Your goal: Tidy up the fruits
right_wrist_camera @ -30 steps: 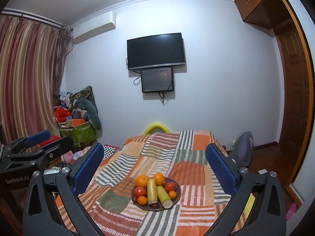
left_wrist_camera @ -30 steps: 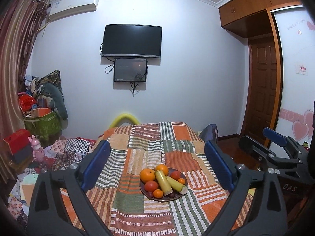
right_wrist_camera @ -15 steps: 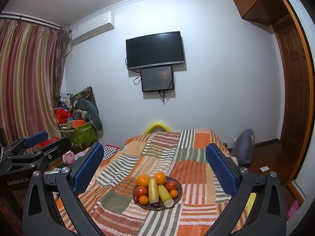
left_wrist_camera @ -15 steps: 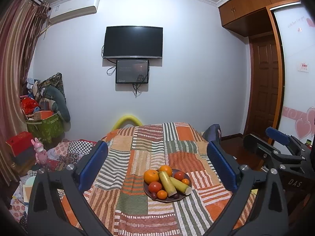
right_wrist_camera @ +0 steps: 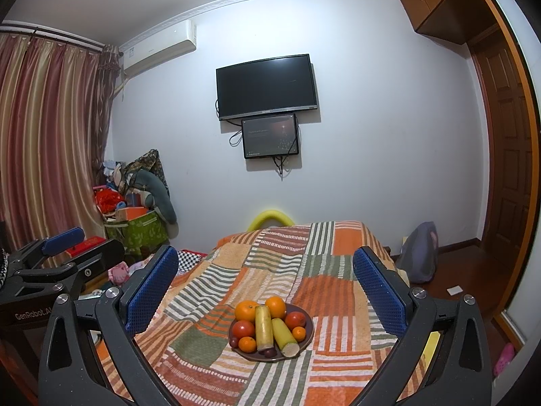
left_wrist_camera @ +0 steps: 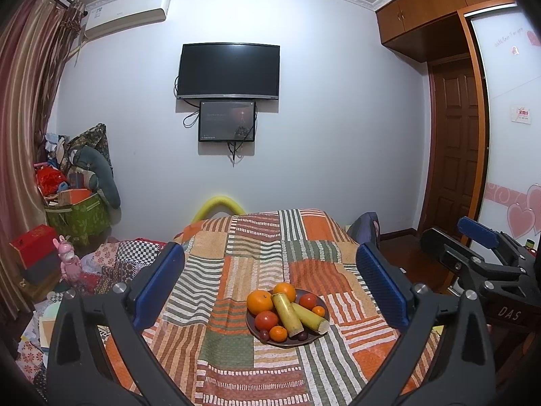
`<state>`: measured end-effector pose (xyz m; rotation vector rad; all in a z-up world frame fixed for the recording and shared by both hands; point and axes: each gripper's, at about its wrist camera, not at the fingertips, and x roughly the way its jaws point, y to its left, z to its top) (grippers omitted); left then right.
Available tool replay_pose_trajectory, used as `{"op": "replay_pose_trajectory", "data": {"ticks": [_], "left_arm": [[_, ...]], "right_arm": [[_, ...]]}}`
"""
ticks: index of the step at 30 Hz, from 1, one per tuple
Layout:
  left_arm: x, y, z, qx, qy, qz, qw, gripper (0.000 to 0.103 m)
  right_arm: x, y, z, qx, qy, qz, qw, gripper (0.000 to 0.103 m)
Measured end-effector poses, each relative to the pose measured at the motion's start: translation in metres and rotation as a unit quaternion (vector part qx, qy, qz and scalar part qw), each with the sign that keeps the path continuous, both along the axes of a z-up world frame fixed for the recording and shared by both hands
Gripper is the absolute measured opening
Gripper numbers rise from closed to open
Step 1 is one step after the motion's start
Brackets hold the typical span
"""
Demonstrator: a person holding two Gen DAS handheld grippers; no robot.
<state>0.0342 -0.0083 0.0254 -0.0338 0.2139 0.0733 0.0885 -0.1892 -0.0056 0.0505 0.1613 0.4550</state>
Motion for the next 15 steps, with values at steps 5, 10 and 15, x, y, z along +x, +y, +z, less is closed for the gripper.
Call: {"op": "replay_pose_trajectory", "data": {"ticks": [5,10,15], "left_arm": [[0.0001,-0.0006,-0.0005,-0.002,0.001,-0.001,1.0000,0.103],[0.0005,-0.0008,-0.0003,-0.002,0.002,-0.002,1.0000,0.103],[0.0011,-0.0009,-0.0006,-0.002,0.002,-0.005,1.0000,0.103]], "right_arm": [[0.0001,0.0001,-0.0004,0.000,0.000,0.000,1.000,0.103],[-0.0011,0.0003,0.0009,-0.002,0.000,0.000,1.000,0.103],[-0.0014,-0.0004,0.0023,-0.001,0.001,0.000,1.000,0.103]]}}
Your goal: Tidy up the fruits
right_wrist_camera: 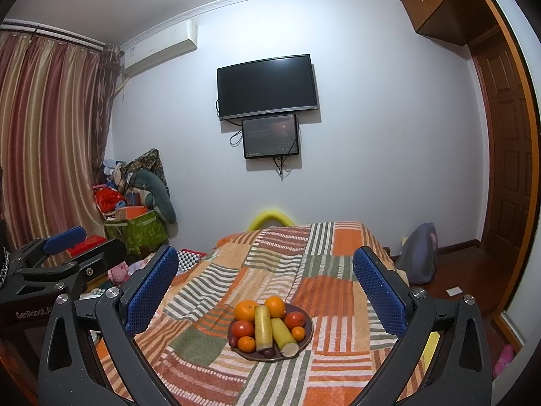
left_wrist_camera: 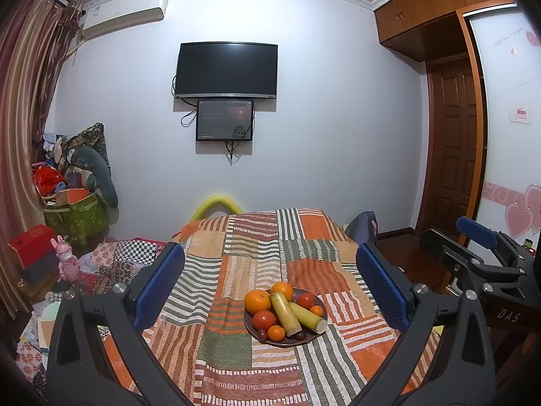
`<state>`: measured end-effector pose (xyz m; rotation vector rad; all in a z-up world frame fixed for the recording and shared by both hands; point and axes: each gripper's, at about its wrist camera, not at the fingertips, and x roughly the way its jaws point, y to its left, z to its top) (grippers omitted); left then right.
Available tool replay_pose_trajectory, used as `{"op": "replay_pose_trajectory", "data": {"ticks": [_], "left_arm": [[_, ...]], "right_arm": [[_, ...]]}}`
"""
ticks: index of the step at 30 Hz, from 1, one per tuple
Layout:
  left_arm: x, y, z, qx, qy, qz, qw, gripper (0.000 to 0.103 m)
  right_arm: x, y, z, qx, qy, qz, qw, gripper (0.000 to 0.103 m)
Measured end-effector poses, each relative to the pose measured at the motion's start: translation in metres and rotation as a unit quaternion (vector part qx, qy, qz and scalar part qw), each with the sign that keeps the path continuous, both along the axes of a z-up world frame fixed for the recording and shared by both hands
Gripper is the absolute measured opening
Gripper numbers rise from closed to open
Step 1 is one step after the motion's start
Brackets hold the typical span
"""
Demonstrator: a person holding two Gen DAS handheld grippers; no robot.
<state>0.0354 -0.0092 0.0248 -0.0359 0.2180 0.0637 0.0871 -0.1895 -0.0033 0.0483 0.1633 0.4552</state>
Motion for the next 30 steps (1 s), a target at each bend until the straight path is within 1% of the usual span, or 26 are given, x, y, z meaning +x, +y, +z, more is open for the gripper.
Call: {"op": "replay_pose_trajectory", "data": {"ticks": [13,30], "left_arm": [[-0.0013,-0.0012,-0.0003,0.000,0.003,-0.015,0.9999,0.103],[-0.0006,-0.0023,0.0009,-0.001,0.007,-0.016,0.9998,0.103]], "right_arm": [[0.0003,-0.0001,0.0019,0.001,-0.002,0.000,1.000,0.103],[0.0044,-0.0004,0.0005,0.000,0.003,-0.002,1.000,0.103]]}}
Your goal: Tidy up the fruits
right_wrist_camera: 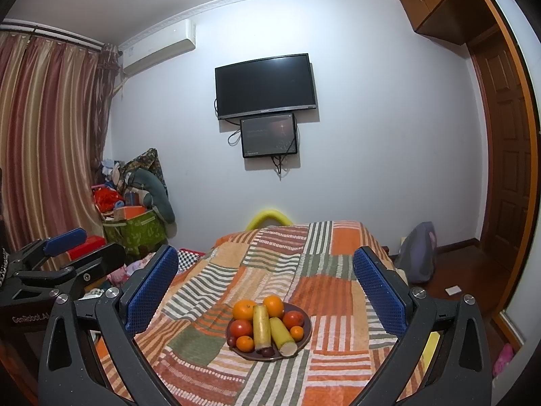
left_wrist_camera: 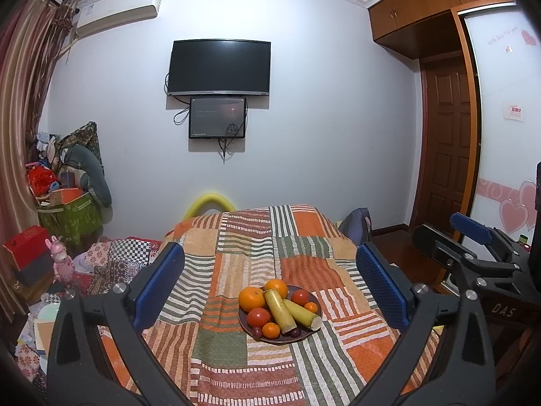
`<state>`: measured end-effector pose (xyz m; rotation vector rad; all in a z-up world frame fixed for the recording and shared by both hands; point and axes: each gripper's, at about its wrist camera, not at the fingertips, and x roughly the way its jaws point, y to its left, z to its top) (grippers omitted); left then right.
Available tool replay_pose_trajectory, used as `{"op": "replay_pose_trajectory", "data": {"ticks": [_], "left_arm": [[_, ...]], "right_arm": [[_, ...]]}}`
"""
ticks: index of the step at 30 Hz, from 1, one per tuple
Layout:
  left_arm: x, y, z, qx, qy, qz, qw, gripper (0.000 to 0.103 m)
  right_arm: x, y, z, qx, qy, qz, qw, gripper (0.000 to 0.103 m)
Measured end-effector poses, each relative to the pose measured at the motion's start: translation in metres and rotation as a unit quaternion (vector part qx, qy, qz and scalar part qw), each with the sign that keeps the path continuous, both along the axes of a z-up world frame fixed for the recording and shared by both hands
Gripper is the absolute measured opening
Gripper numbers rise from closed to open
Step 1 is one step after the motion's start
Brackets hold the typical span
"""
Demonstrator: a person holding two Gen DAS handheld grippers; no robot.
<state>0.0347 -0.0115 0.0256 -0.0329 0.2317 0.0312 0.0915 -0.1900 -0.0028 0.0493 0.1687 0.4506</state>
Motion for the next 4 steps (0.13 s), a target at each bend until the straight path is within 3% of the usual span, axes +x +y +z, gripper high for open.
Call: {"op": "replay_pose_trajectory", "data": {"ticks": [4], "left_arm": [[0.0007,0.0001,-0.0001,0.000,0.002,-0.002,1.0000,0.103]], "right_arm": [[0.0010,-0.0006,-0.0013,-0.002,0.000,-0.001,1.000,0.103]]}}
